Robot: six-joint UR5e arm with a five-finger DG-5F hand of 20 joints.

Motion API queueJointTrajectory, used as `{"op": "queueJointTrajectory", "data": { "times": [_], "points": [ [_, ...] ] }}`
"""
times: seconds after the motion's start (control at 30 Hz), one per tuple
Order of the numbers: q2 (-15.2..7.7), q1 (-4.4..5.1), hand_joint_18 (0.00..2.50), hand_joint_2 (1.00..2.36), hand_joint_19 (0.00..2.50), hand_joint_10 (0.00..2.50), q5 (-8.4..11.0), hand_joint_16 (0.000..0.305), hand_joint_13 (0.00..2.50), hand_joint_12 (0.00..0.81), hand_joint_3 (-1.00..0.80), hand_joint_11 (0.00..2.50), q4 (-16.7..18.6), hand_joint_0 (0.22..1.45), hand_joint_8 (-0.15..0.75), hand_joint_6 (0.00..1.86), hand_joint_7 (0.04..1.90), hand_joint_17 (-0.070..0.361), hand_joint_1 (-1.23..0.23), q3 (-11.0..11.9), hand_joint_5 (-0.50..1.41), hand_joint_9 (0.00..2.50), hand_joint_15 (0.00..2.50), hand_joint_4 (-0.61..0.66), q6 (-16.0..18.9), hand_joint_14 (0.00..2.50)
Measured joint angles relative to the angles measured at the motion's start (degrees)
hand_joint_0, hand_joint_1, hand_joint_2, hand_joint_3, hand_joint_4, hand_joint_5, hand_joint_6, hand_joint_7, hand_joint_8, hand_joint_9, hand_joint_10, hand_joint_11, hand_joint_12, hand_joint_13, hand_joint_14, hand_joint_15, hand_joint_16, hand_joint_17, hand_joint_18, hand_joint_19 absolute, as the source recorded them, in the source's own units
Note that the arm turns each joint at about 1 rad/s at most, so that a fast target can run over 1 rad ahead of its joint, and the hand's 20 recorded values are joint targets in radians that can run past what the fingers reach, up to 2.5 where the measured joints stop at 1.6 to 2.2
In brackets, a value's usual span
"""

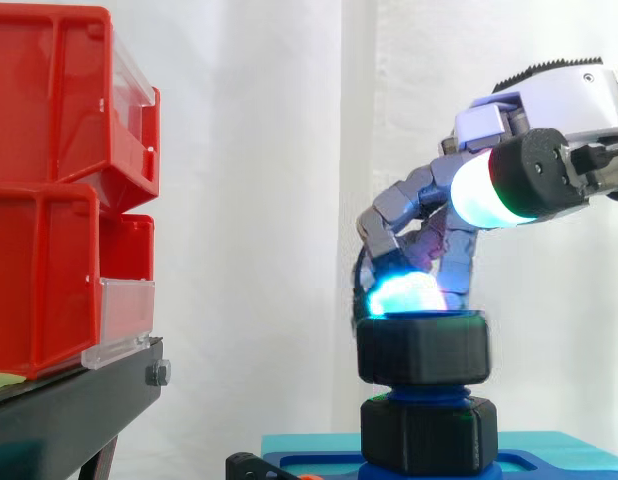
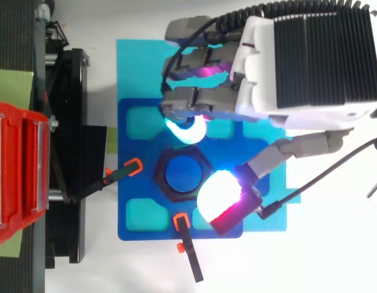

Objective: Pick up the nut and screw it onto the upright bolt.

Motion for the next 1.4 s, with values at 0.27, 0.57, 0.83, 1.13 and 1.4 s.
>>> {"op": "queueJointTrajectory", "data": {
  "times": [0.27, 0.57, 0.83, 1.13, 1.4],
  "points": [
    [0.0, -0.92, 0.78, 1.0, 0.04, 0.0, -0.46, 0.027, 0.97, 0.232, -0.5, 0.0, -0.3, 0.5, 0.194, 0.5, 1.45, 0.062, -0.26, 0.0, 0.11, 1.69, 0.0, 0.12, -0.2, 0.0],
    [0.0, -1.26, 0.55, 1.0, 0.0, 0.0, -0.85, 0.038, 0.79, 0.332, -0.5, 0.08, -0.5, 0.48, 0.282, 0.5, 0.98, 0.085, -0.22, 0.2, -0.04, 1.31, 0.0, 0.25, -0.2, 0.0],
    [0.0, -1.57, 0.39, 1.0, 0.02, 0.0, -1.68, 0.048, 0.6, 0.359, -0.5, 0.0, -2.8, 0.46, 0.278, 0.5, 0.68, 0.109, -0.23, 4.0, -0.14, 1.01, 0.0, 0.17, -0.8, 0.0],
    [0.0, -1.13, 0.0, 1.0, 0.0, 0.0, -1.66, 0.055, 0.23, 0.384, -0.5, 0.0, -3.2, 0.44, 0.246, 0.5, 0.59, 0.124, -0.24, 5.3, -0.15, 0.64, 0.0, 0.09, -1.7, 0.0],
    [0.0, 0.23, 0.0, 1.0, 0.0, 0.0, -0.68, 0.058, 0.09, 0.392, -0.5, 0.0, -0.9, 0.44, 0.239, 0.5, 0.6, 0.131, -0.23, 3.0, -0.15, 0.51, 0.0, 0.09, -1.8, 0.0]
  ]
}}
